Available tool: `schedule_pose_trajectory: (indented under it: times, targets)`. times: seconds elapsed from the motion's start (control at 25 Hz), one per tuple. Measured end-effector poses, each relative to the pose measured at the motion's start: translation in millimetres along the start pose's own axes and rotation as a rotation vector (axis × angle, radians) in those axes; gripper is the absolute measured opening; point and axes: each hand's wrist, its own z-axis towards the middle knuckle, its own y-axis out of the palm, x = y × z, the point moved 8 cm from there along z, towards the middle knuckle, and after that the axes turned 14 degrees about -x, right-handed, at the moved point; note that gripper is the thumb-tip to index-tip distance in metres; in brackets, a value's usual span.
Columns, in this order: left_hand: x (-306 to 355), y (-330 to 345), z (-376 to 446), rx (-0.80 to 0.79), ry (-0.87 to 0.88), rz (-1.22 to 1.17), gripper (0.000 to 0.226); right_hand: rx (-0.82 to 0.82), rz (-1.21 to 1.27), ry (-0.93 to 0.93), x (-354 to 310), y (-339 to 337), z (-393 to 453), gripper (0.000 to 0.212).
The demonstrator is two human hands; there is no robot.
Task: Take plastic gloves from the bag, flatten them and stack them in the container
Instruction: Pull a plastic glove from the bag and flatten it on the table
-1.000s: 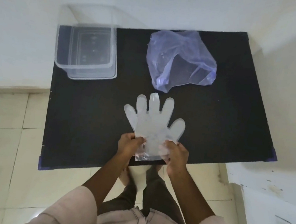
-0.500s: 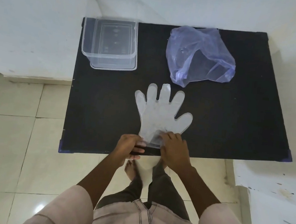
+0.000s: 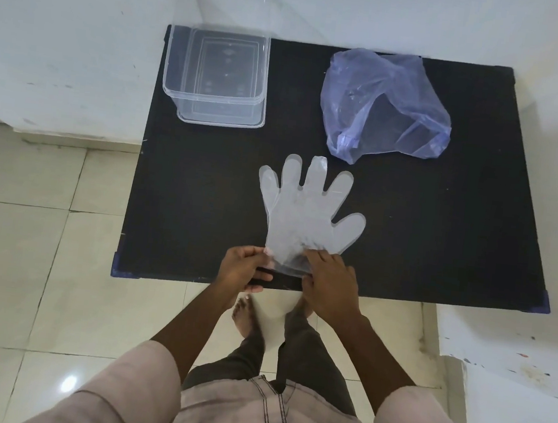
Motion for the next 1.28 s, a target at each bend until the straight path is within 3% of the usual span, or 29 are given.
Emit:
schedule_pose_trajectory:
  times: [0.24,0.48,0.96,1.12,1.28]
  targets:
    - [0.3,-2.6,8.3,0.112,-0.022,0.097,0.023,0.076,-0.015,-0.085,-17.6,-12.4,4.5,0.053]
    - [8.0,-0.4,6.1,0.157,-0.025,0.115,0.038,0.1,0.101,-0.129,-37.5,-13.4,28.5,0.042]
    - [10.6,-5.2,3.8,0.147,-0.011,0.14,0.024,0.205,0.318,-0.079,-23.8,-28.0,32.5,0.02]
    - [14.4,-12.6,0.2,0.199,0.032,0.202,0.027,0.282,0.401,-0.115,-18.8,-44.6,27.2,0.013]
    - [18.1,-18.6,0.1,0.211,0.033,0.345,0.027,0.26,0.429,-0.131,-17.1,-54.0,26.9,0.014]
